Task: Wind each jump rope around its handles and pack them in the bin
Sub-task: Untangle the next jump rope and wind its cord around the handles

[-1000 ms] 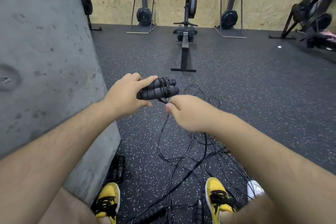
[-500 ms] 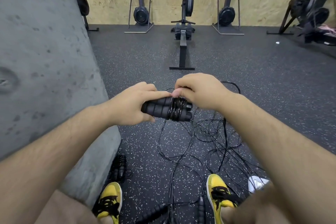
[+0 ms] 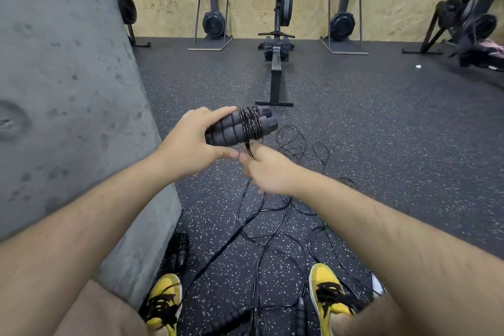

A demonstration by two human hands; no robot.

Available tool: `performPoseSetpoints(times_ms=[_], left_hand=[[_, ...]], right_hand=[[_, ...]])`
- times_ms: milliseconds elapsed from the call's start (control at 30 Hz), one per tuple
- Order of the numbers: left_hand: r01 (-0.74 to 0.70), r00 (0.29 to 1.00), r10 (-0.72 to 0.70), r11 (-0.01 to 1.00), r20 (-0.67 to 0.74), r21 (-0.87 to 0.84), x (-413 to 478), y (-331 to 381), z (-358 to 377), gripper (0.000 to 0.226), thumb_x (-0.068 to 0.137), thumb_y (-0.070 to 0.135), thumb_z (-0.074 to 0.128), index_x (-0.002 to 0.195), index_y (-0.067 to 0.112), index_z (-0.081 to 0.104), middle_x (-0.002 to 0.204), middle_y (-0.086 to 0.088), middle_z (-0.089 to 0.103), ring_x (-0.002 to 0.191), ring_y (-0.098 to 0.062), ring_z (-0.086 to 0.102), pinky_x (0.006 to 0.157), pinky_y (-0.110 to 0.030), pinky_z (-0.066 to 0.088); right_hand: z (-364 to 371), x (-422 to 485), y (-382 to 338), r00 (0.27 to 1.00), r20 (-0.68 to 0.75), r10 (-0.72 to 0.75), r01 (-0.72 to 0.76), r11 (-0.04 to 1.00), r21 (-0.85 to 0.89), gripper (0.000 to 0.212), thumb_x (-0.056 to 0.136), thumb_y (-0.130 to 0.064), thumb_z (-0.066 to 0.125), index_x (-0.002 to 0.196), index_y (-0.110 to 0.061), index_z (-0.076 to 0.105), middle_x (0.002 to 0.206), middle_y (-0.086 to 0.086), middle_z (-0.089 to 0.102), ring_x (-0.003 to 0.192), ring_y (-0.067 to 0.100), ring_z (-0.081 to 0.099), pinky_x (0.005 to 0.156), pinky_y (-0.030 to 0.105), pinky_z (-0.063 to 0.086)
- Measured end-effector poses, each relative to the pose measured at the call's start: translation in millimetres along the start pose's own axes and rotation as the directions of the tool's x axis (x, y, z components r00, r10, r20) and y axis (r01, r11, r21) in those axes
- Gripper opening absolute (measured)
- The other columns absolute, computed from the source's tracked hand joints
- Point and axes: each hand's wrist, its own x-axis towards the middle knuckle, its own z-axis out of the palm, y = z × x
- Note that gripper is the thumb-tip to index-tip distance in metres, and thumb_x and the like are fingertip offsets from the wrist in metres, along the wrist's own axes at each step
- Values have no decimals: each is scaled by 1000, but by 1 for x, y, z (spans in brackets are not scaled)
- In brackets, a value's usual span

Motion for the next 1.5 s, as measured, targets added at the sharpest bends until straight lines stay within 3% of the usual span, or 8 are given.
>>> performPoseSetpoints(times_ms=[267,500,767,967,1067,1133,1333,1500], left_hand=[[103,994,-97,987,-55,120,2,-7,9,95,66,47,90,150,33,47,99,1,51,106,-27,49,95,-40,42],[92,996,-92,918,-18,386,2,-3,11,91,73,48,84,152,39,40,113,-3,54,107,-29,46,93,-44,45],[-28,999,8,812,37,583,2,7,13,86,80,50,78,154,39,35,113,-3,52,106,-27,46,81,-38,38],[-104,994,103,785,36,610,4,11,15,87,72,40,85,149,33,46,104,-6,54,96,-30,50,75,-39,41],[-195,980,172,771,96,607,4,16,18,84,70,34,85,146,32,49,104,-7,56,94,-31,52,73,-39,42],[-282,959,212,766,187,577,2,18,22,81,68,33,84,139,38,46,104,-5,57,93,-30,53,70,-38,40],[-440,866,293,832,405,339,-8,20,23,72,67,33,83,133,34,54,109,8,59,95,-20,51,78,-39,48],[-303,902,248,947,354,110,-11,41,8,67,69,30,88,125,26,52,105,16,51,99,-11,45,91,-39,44]], right_hand=[[0,-15,-7,992,122,34,-77,927,366,13,107,-18,44,109,-8,53,83,3,62,58,11,59,50,22,50],[-5,-22,-16,971,218,101,-208,808,551,29,104,-13,52,122,10,52,81,8,61,59,11,57,68,33,62],[-15,-29,-31,921,293,258,-377,784,493,23,108,-23,40,111,-2,48,69,9,57,46,11,31,37,21,28],[-35,-37,-37,976,83,201,-203,979,20,20,100,-15,46,85,-11,59,55,-3,61,40,13,49,42,20,41],[-50,-37,-38,994,-93,-56,-18,757,-654,19,92,-23,56,75,-16,57,68,-1,62,68,26,61,58,27,44],[-56,-34,-39,985,-95,-147,29,675,-737,14,89,-34,65,82,-22,63,79,-1,66,80,27,63,70,32,50],[-84,-19,-25,948,-153,-278,170,852,-494,33,89,-46,70,78,-16,65,64,-5,60,57,10,50,55,26,39],[-90,-11,1,984,-158,-77,64,994,-85,29,97,-38,63,80,-14,67,61,-8,61,46,6,45,47,20,39]])
